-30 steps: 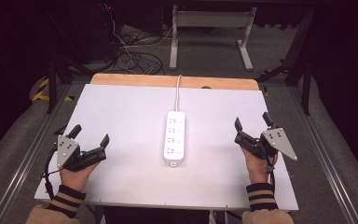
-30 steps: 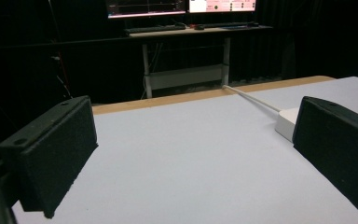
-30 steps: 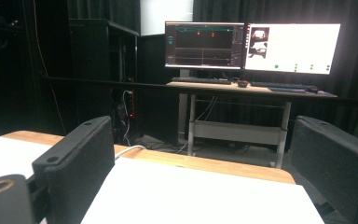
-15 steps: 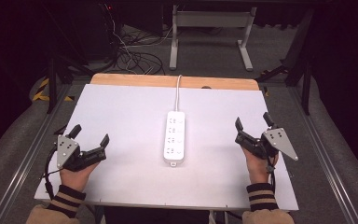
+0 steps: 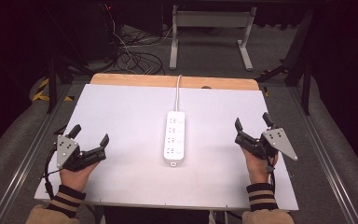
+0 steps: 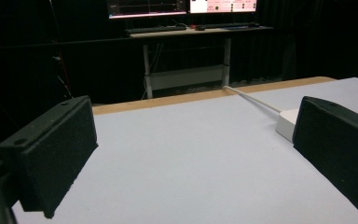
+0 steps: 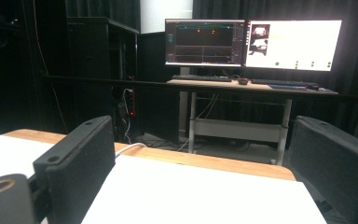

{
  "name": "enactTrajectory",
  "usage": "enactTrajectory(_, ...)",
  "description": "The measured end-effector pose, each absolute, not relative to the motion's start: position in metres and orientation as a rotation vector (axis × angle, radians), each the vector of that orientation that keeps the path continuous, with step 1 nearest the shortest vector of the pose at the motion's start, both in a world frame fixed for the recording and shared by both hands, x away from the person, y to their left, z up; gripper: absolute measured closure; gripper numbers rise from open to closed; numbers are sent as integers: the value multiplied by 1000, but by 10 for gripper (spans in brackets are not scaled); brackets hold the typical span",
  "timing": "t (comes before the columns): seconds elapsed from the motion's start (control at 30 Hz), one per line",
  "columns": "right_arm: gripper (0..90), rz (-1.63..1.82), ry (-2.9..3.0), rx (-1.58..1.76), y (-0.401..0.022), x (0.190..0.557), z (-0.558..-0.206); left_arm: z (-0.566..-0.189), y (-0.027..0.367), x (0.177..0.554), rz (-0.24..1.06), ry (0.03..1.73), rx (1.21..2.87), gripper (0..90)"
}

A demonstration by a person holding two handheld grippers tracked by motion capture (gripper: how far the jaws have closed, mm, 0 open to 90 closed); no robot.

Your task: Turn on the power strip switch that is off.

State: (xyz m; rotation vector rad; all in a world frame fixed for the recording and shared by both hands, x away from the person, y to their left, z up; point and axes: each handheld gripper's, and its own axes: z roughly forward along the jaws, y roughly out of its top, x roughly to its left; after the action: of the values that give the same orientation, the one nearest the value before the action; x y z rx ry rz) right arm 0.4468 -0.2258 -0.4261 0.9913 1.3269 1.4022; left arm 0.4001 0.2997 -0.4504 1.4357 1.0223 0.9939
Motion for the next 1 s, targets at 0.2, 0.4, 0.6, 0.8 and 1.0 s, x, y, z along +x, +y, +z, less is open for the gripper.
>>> enactTrajectory(0.2, 74, 1395, 1332, 997, -226, 447, -427, -450, 300, 400, 994, 1023, 1438, 4)
enactTrajectory(0.4, 76, 1397, 1337, 986, -225, 448, -427, -450, 300, 400, 993, 1020, 1437, 3)
enactTrajectory(0.6, 76, 1391, 1341, 992, -225, 448, -428, -450, 300, 400, 995, 1023, 1438, 4)
enactTrajectory(0.8, 76, 1389, 1346, 990, -224, 448, -428, -450, 300, 400, 999, 1025, 1434, 4)
enactTrajectory(1.0, 77, 1395, 1340, 989, -225, 447, -428, -450, 300, 400, 999, 1020, 1441, 4)
